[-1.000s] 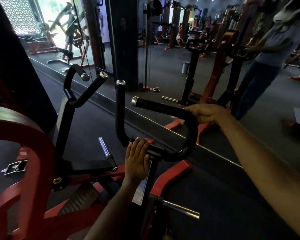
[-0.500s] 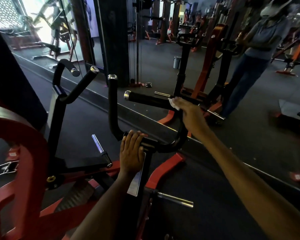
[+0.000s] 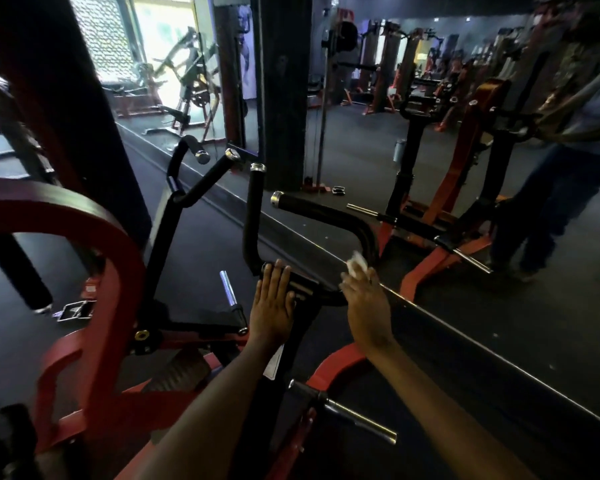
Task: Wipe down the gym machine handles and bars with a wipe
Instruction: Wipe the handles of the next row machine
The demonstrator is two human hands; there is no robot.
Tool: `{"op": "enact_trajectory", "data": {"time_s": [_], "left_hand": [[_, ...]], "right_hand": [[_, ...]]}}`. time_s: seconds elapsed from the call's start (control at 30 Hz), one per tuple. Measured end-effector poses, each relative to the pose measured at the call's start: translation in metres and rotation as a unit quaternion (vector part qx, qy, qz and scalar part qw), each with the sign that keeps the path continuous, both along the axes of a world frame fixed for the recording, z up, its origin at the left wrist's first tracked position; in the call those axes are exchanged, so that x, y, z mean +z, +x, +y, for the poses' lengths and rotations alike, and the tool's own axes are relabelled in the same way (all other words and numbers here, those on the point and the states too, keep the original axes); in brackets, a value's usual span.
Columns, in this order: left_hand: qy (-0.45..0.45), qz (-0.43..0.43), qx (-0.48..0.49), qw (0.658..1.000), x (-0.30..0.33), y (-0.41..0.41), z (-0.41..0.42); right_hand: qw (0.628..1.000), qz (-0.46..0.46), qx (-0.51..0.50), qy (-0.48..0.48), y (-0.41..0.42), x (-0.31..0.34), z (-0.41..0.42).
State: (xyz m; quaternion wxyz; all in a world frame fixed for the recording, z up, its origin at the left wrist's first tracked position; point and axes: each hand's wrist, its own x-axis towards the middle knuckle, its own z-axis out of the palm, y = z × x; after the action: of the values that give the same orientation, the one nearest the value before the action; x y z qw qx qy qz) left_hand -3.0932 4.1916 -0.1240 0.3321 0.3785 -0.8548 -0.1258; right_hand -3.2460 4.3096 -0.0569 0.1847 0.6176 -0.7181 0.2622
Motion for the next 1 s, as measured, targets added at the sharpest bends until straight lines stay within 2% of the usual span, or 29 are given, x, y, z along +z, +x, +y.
{"op": "enact_trajectory", "data": {"time_s": [0.03,0.1,0.2,0.33,0.47,0.67,0.77,0.93,1.0], "left_hand": [[0.033,-0.014,0.005,0.999,0.005,0.001,0.005],[0.086,-0.062,0.009,0.994,0.018,0.003,0.013],[0.101,-0.125,0.038,0.986,0.04,0.015,0.03],[0.088,-0.097,0.106,0.986,0.06,0.045,0.048],[0.052,-0.127,0.18,0.974,0.084,0.085,0.033],[-0.038,-0.093,0.293,0.951,0.136,0.13,-0.021],[-0.077,-0.093,0.334,0.935,0.161,0.152,-0.053],[-0.128,-0.091,0.381,0.911,0.191,0.185,-0.095],[-0.146,-0.12,0.4,0.897,0.198,0.198,-0.11]], "right_hand": [[1.0,-0.003,0.007,0.016,0.007,-0.002,0.001],[0.997,-0.07,0.012,0.018,0.021,-0.004,-0.004],[0.988,-0.144,0.035,0.041,0.032,0.008,-0.016],[0.982,-0.166,0.072,0.059,0.036,0.029,-0.032],[0.971,-0.191,0.141,0.039,0.066,0.049,-0.058],[0.926,-0.309,0.217,0.019,0.106,0.078,-0.123],[0.927,-0.304,0.22,0.027,0.118,0.096,-0.159],[0.962,-0.198,0.181,0.053,0.126,0.113,-0.214],[0.97,-0.17,0.165,0.059,0.123,0.116,-0.231]]}}
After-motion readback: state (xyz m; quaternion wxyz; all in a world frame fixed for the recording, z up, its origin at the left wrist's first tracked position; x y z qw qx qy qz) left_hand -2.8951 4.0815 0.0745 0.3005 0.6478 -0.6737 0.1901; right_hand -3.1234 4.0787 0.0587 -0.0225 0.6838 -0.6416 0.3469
